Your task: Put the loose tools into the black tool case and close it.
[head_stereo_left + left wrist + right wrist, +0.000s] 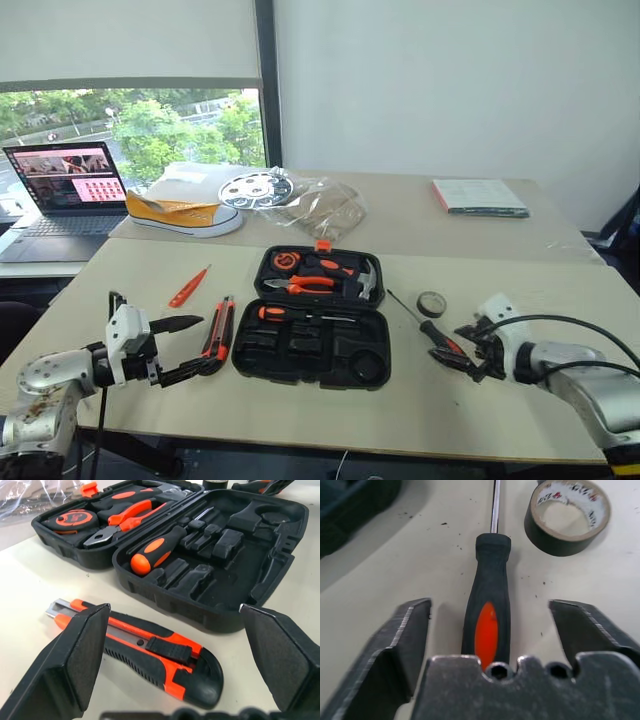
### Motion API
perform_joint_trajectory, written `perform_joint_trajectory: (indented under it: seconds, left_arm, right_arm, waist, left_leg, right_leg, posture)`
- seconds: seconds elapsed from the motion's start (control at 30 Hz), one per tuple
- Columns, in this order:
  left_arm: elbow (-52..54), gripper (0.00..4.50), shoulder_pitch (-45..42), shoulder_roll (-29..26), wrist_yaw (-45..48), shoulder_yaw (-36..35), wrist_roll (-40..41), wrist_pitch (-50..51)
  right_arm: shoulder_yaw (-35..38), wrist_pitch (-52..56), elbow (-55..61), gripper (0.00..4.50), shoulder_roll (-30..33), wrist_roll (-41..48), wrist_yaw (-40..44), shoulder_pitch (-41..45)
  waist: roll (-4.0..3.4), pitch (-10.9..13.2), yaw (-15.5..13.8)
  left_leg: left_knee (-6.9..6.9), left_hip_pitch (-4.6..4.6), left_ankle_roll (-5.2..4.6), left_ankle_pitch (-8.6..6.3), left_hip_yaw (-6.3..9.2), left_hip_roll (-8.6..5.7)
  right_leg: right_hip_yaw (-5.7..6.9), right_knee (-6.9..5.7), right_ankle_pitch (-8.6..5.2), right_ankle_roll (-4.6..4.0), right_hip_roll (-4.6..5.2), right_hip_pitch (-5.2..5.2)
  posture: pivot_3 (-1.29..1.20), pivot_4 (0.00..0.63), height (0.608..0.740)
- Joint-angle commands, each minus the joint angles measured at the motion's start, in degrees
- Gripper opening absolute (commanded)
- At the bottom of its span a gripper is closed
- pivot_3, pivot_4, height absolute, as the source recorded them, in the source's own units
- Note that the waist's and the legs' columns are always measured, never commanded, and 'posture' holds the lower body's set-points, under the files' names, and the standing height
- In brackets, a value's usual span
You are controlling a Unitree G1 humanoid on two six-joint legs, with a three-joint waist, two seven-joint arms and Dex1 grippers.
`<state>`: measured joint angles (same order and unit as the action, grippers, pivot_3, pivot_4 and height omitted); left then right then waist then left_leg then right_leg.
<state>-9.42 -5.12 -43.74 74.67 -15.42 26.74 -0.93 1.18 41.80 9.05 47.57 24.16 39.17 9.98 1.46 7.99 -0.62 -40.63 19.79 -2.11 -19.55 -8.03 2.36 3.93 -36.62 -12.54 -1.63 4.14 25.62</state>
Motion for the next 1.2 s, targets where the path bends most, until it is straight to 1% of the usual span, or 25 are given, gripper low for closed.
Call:
perform_joint_trajectory:
  seconds: [0.03, 0.07, 0.13, 0.17, 0.2, 0.23, 0.27, 0.33, 0.4, 0.43, 0.5, 0.53, 0.6, 0.67, 0.73, 0.8, 0.83, 0.87, 0.93, 1.03, 1.1, 1.2]
  left_arm:
    - [2.9, 4.5, 0.3, -0.1, -0.6, -0.8, 1.4, 0.4]
    - [3.2, 4.5, 0.4, -0.1, -0.6, -0.8, 1.6, 0.5]
    - [3.8, 4.5, 0.5, -0.1, -0.6, -0.8, 2.0, 0.9]
    - [4.4, 4.5, 0.6, -0.1, -0.5, -0.8, 2.3, 1.3]
    - [5.1, 4.5, 0.7, -0.1, -0.4, -0.8, 2.7, 1.9]
    - [5.7, 4.5, 0.8, -0.2, -0.4, -0.9, 3.0, 2.4]
    - [6.3, 4.5, 1.0, -0.2, -0.4, -0.9, 3.4, 2.8]
    - [7.6, 4.5, 1.4, -0.3, -0.5, -1.1, 4.1, 3.8]
    - [8.5, 4.5, 1.6, -0.3, -0.5, -1.0, 4.5, 4.2]
    - [8.8, 4.5, 1.7, -0.3, -0.4, -0.9, 4.5, 4.3]
    - [9.7, 4.5, 1.7, -0.1, -0.8, -1.0, 4.9, 5.1]
    - [9.8, 4.5, 1.7, 0.1, -1.0, -1.1, 4.9, 5.4]
    - [9.5, 4.5, 2.0, 0.3, -1.2, -1.1, 4.7, 5.1]
    - [9.0, 4.5, 2.4, 0.5, -1.5, -1.1, 4.4, 4.9]
    - [8.8, 4.5, 2.8, 0.6, -1.8, -1.0, 4.2, 4.7]
    - [9.0, 4.5, 3.0, 0.7, -2.1, -0.8, 4.1, 4.6]
    - [9.3, 4.5, 3.2, 0.8, -2.3, -0.8, 4.1, 4.6]
    - [9.5, 4.5, 3.4, 0.8, -2.6, -0.9, 4.0, 4.6]
    - [10.1, 4.5, 4.0, 1.0, -3.2, -1.2, 4.1, 4.6]
    - [10.7, 4.5, 5.0, 1.1, -3.8, -1.5, 4.2, 4.6]
    - [11.3, 4.5, 6.0, 1.1, -4.1, -1.6, 4.1, 4.4]
    - [12.2, 4.5, 7.1, 1.1, -4.8, -1.8, 4.3, 4.4]
  right_arm:
    - [0.2, 0.4, 0.5, 2.87, -0.2, -1.5, -0.1, 0.4]
    - [0.8, 0.2, 0.9, 2.47, -0.2, -1.5, 0.0, -0.2]
    - [2.2, -0.6, 1.5, 1.84, -0.1, -1.6, -0.1, -1.5]
    - [4.0, -1.7, 2.4, 1.41, -0.1, -0.9, 0.6, -2.8]
    - [6.5, -2.6, 3.7, 1.11, 0.1, -0.2, 1.0, -4.5]
    - [8.8, -3.8, 5.0, 1.03, 0.3, 0.6, 1.9, -6.3]
    - [10.8, -5.6, 6.4, 1.04, 0.5, 1.5, 3.4, -8.2]
    - [15.3, -10.0, 9.9, 1.04, 1.1, 3.6, 8.8, -13.1]
    - [17.9, -13.9, 11.5, 1.04, 2.2, 3.9, 13.1, -16.6]
    - [18.4, -15.2, 11.6, 1.04, 2.8, 3.4, 14.4, -17.6]
    - [18.5, -20.4, 12.1, 1.04, 3.1, 5.2, 19.2, -14.0]
    - [17.1, -21.8, 12.2, 1.04, 2.9, 6.2, 21.1, -10.8]
    - [11.2, -21.1, 11.9, 1.04, 2.2, 6.4, 22.8, -2.7]
    - [2.8, -19.0, 10.1, 1.04, 0.6, 2.8, 23.4, 6.2]
    - [-5.5, -16.8, 7.5, 1.04, -1.9, -1.3, 23.6, 14.3]
    - [-11.9, -14.3, 4.9, 1.04, -4.8, -4.4, 23.5, 20.5]
    - [-15.1, -13.0, 3.3, 1.04, -6.8, -6.1, 23.1, 23.5]
    - [-17.8, -12.0, 1.7, 1.04, -8.6, -7.7, 22.8, 25.9]
    - [-22.2, -9.8, -1.4, 1.04, -10.8, -11.3, 21.8, 29.3]
    - [-25.6, -8.7, -4.1, 1.04, -11.7, -14.7, 21.5, 31.2]
    - [-27.3, -8.9, -5.5, 1.04, -12.0, -16.9, 21.4, 31.8]
    - [-27.8, -9.3, -6.1, 1.04, -11.5, -18.4, 22.0, 31.6]
  waist:
    - [0.01, 0.0, 0.0]
    - [0.02, 0.0, 0.0]
    - [0.02, 0.0, 0.0]
    - [0.02, 0.0, -0.1]
    - [0.02, 0.0, -0.1]
    - [0.01, 0.0, -0.2]
    - [0.01, 0.0, -0.3]
    - [0.0, 0.0, -0.2]
    - [0.0, 0.0, -0.1]
    - [-0.01, 0.0, 0.1]
    - [0.03, 0.0, 0.6]
    - [0.02, 0.1, 1.0]
    - [0.03, 0.1, 1.8]
    - [0.12, 0.2, 2.3]
    - [0.2, 0.2, 2.2]
    - [0.2, 0.2, 1.8]
    - [0.21, 0.2, 1.5]
    - [0.2, 0.2, 1.2]
    - [0.2, 0.2, 1.1]
    - [0.2, 0.2, 0.6]
    - [0.19, 0.2, 0.5]
    - [0.19, 0.2, 0.9]
  left_leg:
    - [0.0, 0.11, -0.02, -0.01, -0.01, -0.08]
    - [-0.01, 0.19, -0.03, -0.01, -0.03, -0.13]
    - [-0.09, 0.37, -0.03, -0.01, -0.03, -0.16]
    - [-0.1, 0.41, -0.03, -0.01, -0.02, -0.17]
    - [-0.11, 0.42, -0.03, -0.01, -0.01, -0.19]
    - [-0.11, 0.43, -0.03, -0.01, 0.01, -0.21]
    - [-0.11, 0.43, -0.03, -0.01, 0.02, -0.25]
    - [-0.11, 0.43, -0.04, -0.02, 0.02, -0.29]
    - [-0.12, 0.4, -0.04, -0.01, 0.02, -0.3]
    - [-0.13, 0.39, -0.04, -0.02, 0.02, -0.3]
    - [-0.15, 0.31, -0.04, -0.01, -0.01, -0.3]
    - [-0.19, 0.23, -0.04, -0.01, -0.03, -0.29]
    - [-0.2, 0.13, -0.05, -0.01, -0.1, -0.3]
    - [-0.19, 0.0, -0.04, 0.05, -0.15, -0.29]
    - [-0.14, -0.16, 0.03, 0.2, -0.01, -0.24]
    - [-0.12, -0.23, 0.04, 0.21, -0.03, -0.14]
    - [-0.12, -0.18, 0.15, 0.29, -0.03, -0.12]
    - [-0.12, -0.09, 0.17, 0.3, -0.06, -0.12]
    - [-0.17, 0.26, 0.18, 0.35, -0.06, -0.2]
    - [-0.24, 0.51, 0.11, 0.4, -0.06, -0.23]
    - [-0.21, 0.6, -0.04, 0.31, -0.07, -0.3]
    - [-0.2, 0.74, -0.14, 0.24, -0.09, -0.33]
  right_leg:
    - [0.04, -0.04, -0.01, 0.05, 0.08, 0.14]
    - [0.05, -0.05, 0.0, 0.09, 0.12, 0.23]
    - [0.08, -0.06, 0.03, 0.16, 0.14, 0.37]
    - [0.09, -0.06, 0.04, 0.18, 0.15, 0.4]
    - [0.1, -0.06, 0.04, 0.2, 0.15, 0.4]
    - [0.1, -0.06, 0.03, 0.22, 0.16, 0.4]
    - [0.1, -0.07, 0.02, 0.25, 0.17, 0.4]
    - [0.05, -0.08, 0.01, 0.31, 0.19, 0.4]
    - [0.01, -0.09, 0.03, 0.35, 0.17, 0.38]
    - [0.0, -0.11, 0.03, 0.36, 0.17, 0.37]
    - [-0.09, -0.12, 0.06, 0.39, 0.14, 0.32]
    - [-0.12, -0.12, 0.06, 0.4, 0.13, 0.25]
    - [-0.26, -0.12, 0.12, 0.48, 0.14, 0.24]
    - [-0.38, -0.11, 0.2, 0.64, 0.11, 0.19]
    - [-0.28, -0.12, 0.23, 0.58, 0.1, 0.04]
    - [-0.25, -0.15, 0.37, 0.28, 0.1, 0.01]
    - [-0.2, -0.2, 0.45, 0.02, 0.07, 0.1]
    - [-0.17, -0.28, 0.44, -0.05, 0.04, 0.24]
    - [-0.12, -0.46, 0.46, -0.06, 0.1, 0.57]
    - [0.07, -0.37, 0.46, -0.05, 0.15, 0.7]
    - [0.17, -0.19, 0.39, 0.06, 0.22, 0.69]
    - [0.23, -0.13, 0.44, 0.2, 0.25, 0.68]
  posture:
    - [0.0, 0.15, 0.74]
    - [0.0, 0.15, 0.74]
    - [0.0, 0.15, 0.74]
    - [0.0, 0.15, 0.74]
    - [0.0, 0.15, 0.74]
    - [0.0, 0.15, 0.74]
    - [0.0, 0.15, 0.74]
    - [0.0, 0.15, 0.74]
    - [0.0, 0.15, 0.74]
    - [0.0, 0.15, 0.74]
    - [0.0, 0.15, 0.74]
    - [0.0, 0.15, 0.74]
    - [0.0, 0.15, 0.74]
    - [0.0, 0.15, 0.74]
    - [0.0, 0.15, 0.74]
    - [0.0, 0.15, 0.74]
    - [0.0, 0.15, 0.74]
    - [0.0, 0.15, 0.74]
    - [0.0, 0.15, 0.74]
    - [0.0, 0.15, 0.74]
    - [0.0, 0.15, 0.74]
    - [0.0, 0.15, 0.74]
